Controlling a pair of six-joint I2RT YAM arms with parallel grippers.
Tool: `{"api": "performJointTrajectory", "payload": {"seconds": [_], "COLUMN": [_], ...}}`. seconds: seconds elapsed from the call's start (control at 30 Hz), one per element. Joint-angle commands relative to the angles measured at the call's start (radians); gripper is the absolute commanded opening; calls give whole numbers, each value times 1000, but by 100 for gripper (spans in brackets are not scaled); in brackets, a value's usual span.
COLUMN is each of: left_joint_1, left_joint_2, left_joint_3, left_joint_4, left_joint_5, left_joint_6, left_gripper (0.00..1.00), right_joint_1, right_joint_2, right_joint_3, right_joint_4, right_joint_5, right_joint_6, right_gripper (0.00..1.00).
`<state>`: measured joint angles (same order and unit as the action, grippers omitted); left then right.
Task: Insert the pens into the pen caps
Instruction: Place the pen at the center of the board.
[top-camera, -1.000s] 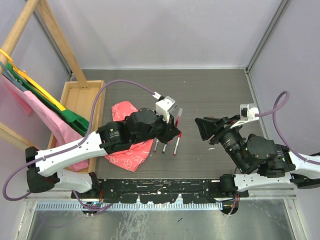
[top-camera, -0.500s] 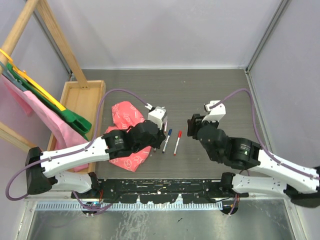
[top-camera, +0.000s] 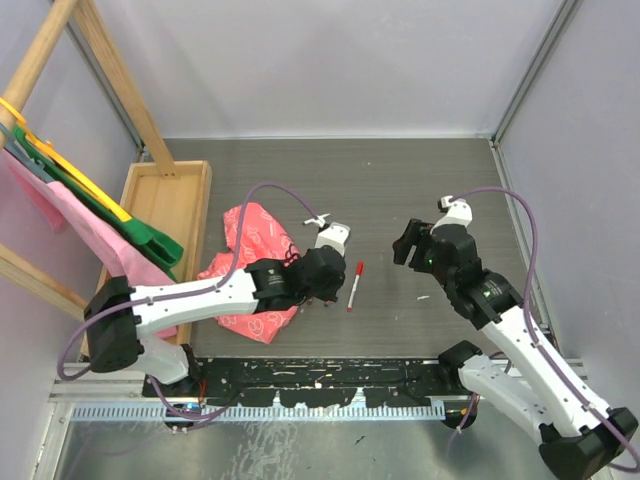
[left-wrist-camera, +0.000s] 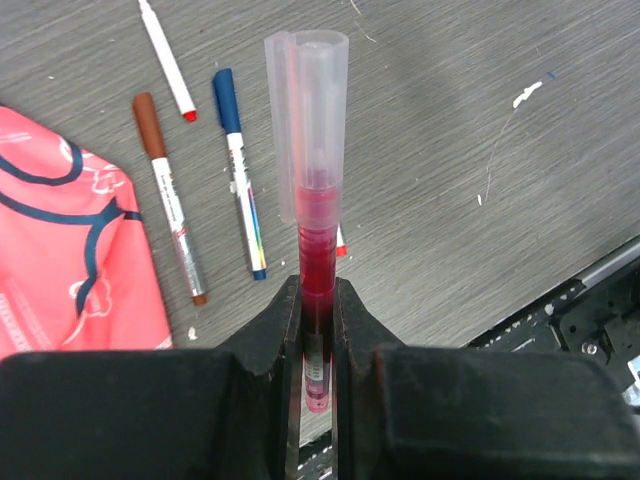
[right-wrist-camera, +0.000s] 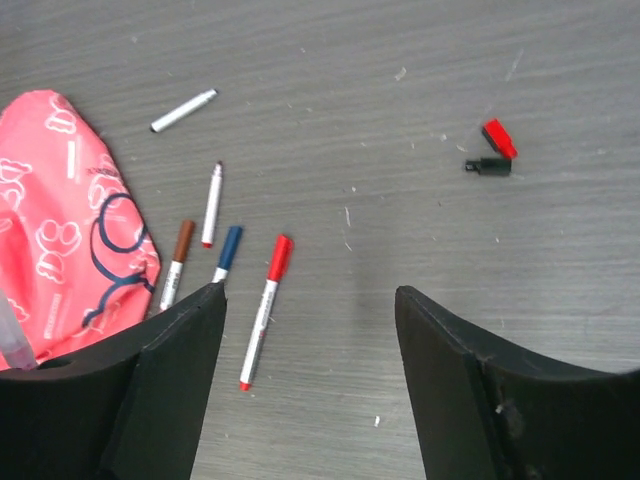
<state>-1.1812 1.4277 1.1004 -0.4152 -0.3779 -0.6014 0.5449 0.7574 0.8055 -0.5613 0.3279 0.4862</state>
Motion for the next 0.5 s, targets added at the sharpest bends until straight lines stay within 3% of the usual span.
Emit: {"api": "performJointTrajectory", "payload": {"seconds": [0.0, 0.3, 0.47], "left_joint_1": [3, 3, 3], "left_joint_2": [63, 271, 410], "left_joint_3": [84, 216, 322], "left_joint_4": [86, 142, 101], "left_joint_5": [4, 76, 84], "left_joint_6": [-50, -84, -116], "left_gripper": [0, 0, 0], "right_joint_1": [-150, -200, -200], "right_joint_2": [-69, -255, -380], "right_joint_3": [-86, -146, -150], "right_joint_4": [70, 12, -33], "right_joint_5": [-221, -187, -67], "right_joint_6": [2, 36, 92], "right_gripper": [77, 84, 91]}}
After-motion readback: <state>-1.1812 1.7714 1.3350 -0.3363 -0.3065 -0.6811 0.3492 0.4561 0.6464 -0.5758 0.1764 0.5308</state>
